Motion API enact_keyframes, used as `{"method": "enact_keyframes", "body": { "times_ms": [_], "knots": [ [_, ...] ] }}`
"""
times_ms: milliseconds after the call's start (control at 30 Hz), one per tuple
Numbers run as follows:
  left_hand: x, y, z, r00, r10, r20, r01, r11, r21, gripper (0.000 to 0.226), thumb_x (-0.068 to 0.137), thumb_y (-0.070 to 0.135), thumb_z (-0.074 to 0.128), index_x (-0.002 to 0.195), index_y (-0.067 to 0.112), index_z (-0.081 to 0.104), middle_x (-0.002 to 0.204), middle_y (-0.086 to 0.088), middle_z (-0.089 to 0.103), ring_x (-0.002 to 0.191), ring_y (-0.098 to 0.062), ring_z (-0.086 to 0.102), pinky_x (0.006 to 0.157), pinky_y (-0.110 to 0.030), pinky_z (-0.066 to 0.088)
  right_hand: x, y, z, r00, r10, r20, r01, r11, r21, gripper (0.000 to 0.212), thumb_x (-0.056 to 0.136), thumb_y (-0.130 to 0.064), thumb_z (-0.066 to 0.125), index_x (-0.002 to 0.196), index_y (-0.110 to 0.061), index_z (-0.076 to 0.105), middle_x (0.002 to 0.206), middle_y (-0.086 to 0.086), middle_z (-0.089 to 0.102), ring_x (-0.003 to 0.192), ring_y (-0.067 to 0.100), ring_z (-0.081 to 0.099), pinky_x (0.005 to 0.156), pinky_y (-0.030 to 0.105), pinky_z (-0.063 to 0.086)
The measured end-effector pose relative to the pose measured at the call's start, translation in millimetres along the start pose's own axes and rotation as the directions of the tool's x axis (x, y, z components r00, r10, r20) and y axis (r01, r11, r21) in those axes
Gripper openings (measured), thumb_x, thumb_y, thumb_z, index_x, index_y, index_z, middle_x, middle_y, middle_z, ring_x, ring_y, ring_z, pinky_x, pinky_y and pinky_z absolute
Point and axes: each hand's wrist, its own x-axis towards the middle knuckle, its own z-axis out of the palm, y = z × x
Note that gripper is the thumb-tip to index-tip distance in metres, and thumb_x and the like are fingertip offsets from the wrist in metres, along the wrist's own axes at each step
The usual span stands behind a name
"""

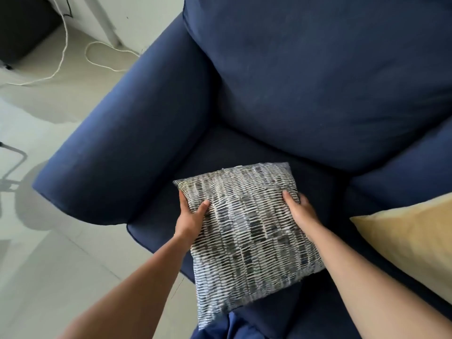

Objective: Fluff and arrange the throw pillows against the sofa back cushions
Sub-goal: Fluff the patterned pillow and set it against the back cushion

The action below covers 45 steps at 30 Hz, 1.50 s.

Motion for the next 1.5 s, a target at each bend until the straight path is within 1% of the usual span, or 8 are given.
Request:
{"method": "enact_keyframes", "body": {
  "times_ms": [200, 333, 533, 667, 767, 933, 1233, 1500],
  "knots": [
    [2.7, 83.8, -26.2, 0.981, -0.076, 0.179, 0.066, 0.996, 0.063, 0.076, 0.096, 0.056, 0.057, 0.158, 0.025, 0.029, 0.135, -0.007, 0.059, 0.096, -0.013, 0.064, 0.074, -0.027, 0.051, -25.8, -56.5, -57.1, 0.966, 0.007, 0.258, -0.038, 0.992, 0.118, 0.07, 0.085, -0.066, 0.059, 0.134, -0.016, 0.059, 0.125, 0.005, 0.068, 0.11, 0.022, 0.066, 0.097, 0.037, 0.051],
    [-13.8, 151.4, -58.6, 0.903, -0.071, 0.425, 0.145, 0.979, -0.145, 0.054, 0.089, 0.068, 0.054, 0.095, 0.022, 0.082, 0.101, -0.002, 0.077, 0.088, -0.02, 0.075, 0.075, -0.03, 0.059, -42.3, -77.4, -119.6, 0.894, 0.009, 0.448, -0.207, 0.895, 0.395, 0.062, 0.085, -0.064, 0.059, 0.119, -0.013, 0.069, 0.115, 0.009, 0.073, 0.097, 0.025, 0.073, 0.072, 0.032, 0.059],
    [-25.8, 210.1, -50.5, 0.881, 0.255, 0.397, -0.15, 0.949, -0.278, 0.053, 0.101, 0.061, 0.037, 0.132, 0.029, 0.065, 0.133, -0.005, 0.068, 0.109, -0.024, 0.07, 0.088, -0.041, 0.056, -60.3, -107.1, -150.6, 0.987, -0.097, 0.131, 0.027, 0.89, 0.455, 0.045, 0.098, -0.058, 0.041, 0.094, -0.027, 0.074, 0.08, 0.005, 0.076, 0.069, 0.027, 0.068, 0.044, 0.033, 0.054],
    [-31.6, 249.9, -29.0, 0.824, 0.392, 0.408, -0.379, 0.918, -0.118, 0.056, 0.07, 0.088, 0.056, 0.119, 0.063, 0.061, 0.13, 0.022, 0.066, 0.123, -0.005, 0.06, 0.095, -0.031, 0.046, -62.3, -126.7, -143.8, 0.983, -0.146, -0.107, 0.18, 0.843, 0.507, 0.062, 0.093, -0.073, 0.026, 0.111, -0.028, 0.065, 0.104, -0.001, 0.073, 0.091, 0.02, 0.069, 0.071, 0.037, 0.053],
    [-12.6, 268.5, -13.6, 0.781, 0.507, 0.365, -0.55, 0.835, 0.019, 0.076, 0.064, 0.073, 0.078, 0.131, 0.043, 0.056, 0.132, 0.014, 0.064, 0.12, -0.003, 0.061, 0.103, -0.033, 0.047, -61.5, -127.5, -139.1, 0.932, -0.295, -0.209, 0.361, 0.807, 0.467, 0.049, 0.087, -0.072, 0.042, 0.108, -0.034, 0.065, 0.112, -0.021, 0.069, 0.098, -0.009, 0.064, 0.082, 0.023, 0.043],
    [16.7, 288.3, 7.5, 0.76, 0.594, 0.262, -0.598, 0.798, -0.076, 0.038, 0.089, 0.023, 0.076, 0.12, 0.036, 0.057, 0.111, 0.005, 0.075, 0.108, -0.015, 0.07, 0.095, -0.037, 0.056, -48.8, -130.8, -119.9, 0.839, -0.3, -0.454, 0.428, 0.878, 0.212, 0.034, 0.091, -0.02, 0.067, 0.125, -0.016, 0.062, 0.117, 0.001, 0.07, 0.108, 0.016, 0.066, 0.096, 0.036, 0.051],
    [38.9, 354.5, 0.9, 0.702, 0.707, 0.085, -0.688, 0.704, -0.177, 0.033, 0.092, 0.007, 0.067, 0.119, 0.025, 0.067, 0.105, 0.003, 0.077, 0.096, -0.007, 0.072, 0.083, -0.022, 0.055, -60.2, -164.9, -131.1, 0.554, -0.064, -0.83, 0.572, 0.753, 0.324, 0.024, 0.095, -0.025, 0.055, 0.08, -0.006, 0.057, 0.075, 0.006, 0.058, 0.073, 0.018, 0.051, 0.068, 0.051, 0.054],
    [65.4, 364.4, 24.5, 0.687, 0.696, 0.208, -0.709, 0.705, -0.019, 0.065, 0.095, 0.004, 0.061, 0.148, 0.036, 0.043, 0.134, 0.008, 0.065, 0.122, -0.01, 0.062, 0.109, -0.04, 0.047, -54.3, -172.3, -111.4, 0.551, -0.052, -0.833, 0.483, 0.834, 0.267, 0.044, 0.096, -0.015, 0.056, 0.058, -0.02, 0.033, 0.057, -0.008, 0.036, 0.057, 0.01, 0.032, 0.06, 0.032, 0.031]
  ]
}}
